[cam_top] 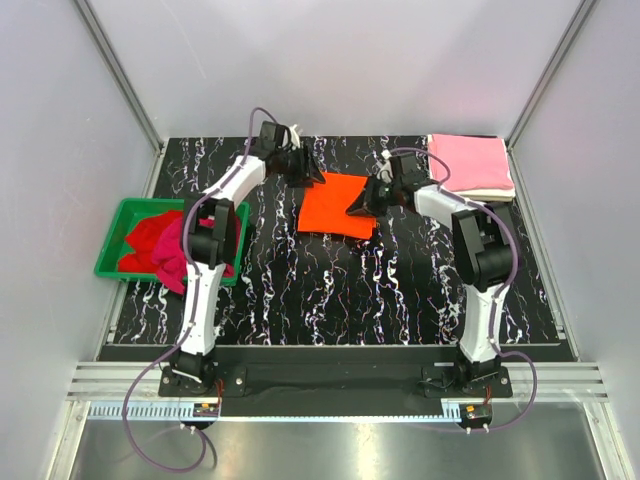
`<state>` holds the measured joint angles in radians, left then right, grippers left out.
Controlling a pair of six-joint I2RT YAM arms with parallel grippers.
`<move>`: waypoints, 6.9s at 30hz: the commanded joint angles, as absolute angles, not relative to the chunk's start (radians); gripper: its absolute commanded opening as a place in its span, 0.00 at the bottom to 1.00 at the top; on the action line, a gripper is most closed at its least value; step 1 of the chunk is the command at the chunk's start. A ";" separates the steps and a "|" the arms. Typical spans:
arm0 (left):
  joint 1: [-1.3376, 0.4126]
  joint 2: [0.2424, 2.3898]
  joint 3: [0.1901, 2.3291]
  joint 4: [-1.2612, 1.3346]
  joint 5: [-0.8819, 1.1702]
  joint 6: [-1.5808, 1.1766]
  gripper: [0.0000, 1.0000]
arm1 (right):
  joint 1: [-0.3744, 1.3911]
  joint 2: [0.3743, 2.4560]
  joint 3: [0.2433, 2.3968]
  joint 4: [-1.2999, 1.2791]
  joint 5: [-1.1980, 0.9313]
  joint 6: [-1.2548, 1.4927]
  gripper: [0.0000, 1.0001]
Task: Fold and stack the t-shirts
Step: Fold the tshirt, then neatly place the folded tshirt to the corner
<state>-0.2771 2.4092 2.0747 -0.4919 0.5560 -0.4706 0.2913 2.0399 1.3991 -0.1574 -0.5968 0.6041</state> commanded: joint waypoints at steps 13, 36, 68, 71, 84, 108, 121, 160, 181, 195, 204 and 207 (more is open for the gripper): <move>-0.276 2.232 2.132 -0.656 0.551 -0.390 0.55 | 0.316 2.077 1.465 -0.236 -0.592 0.555 0.31; -0.278 2.444 2.258 -0.528 0.572 -0.379 0.35 | 0.176 2.262 1.914 -0.541 -0.523 0.390 0.31; -0.207 2.435 2.307 -0.265 0.535 -0.465 0.52 | 0.173 2.236 1.908 -0.531 -0.325 0.318 0.64; -0.209 2.309 2.205 -0.276 0.567 -0.466 0.52 | 0.175 2.289 1.969 -0.532 -0.353 0.272 0.66; -0.469 1.651 1.547 -0.327 0.379 -0.359 0.52 | 0.152 2.583 2.340 -0.695 -0.486 0.087 0.68; -0.511 1.448 1.431 -0.365 0.376 -0.354 0.55 | 0.141 2.695 2.457 -0.767 -0.598 0.089 0.34; -0.518 1.447 1.413 -0.357 0.376 -0.370 0.54 | 0.144 2.448 2.352 -0.742 -0.402 0.026 0.00; -0.543 1.427 1.407 -0.350 0.403 -0.383 0.56 | 0.046 2.036 2.212 -0.744 0.100 -0.348 0.00; -0.545 1.492 1.427 -0.367 0.460 -0.393 0.57 | -0.103 2.420 2.761 -0.798 0.069 -0.428 0.00; -0.545 1.572 1.440 -0.385 0.462 -0.387 0.57 | -0.144 2.568 2.804 -0.585 0.112 -0.535 0.00; -0.545 1.603 1.454 -0.399 0.446 -0.380 0.57 | -0.173 2.617 2.815 -0.517 0.045 -0.514 0.00; -0.545 1.608 1.457 -0.399 0.466 -0.385 0.57 | -0.175 2.626 2.821 -0.514 0.043 -0.520 0.00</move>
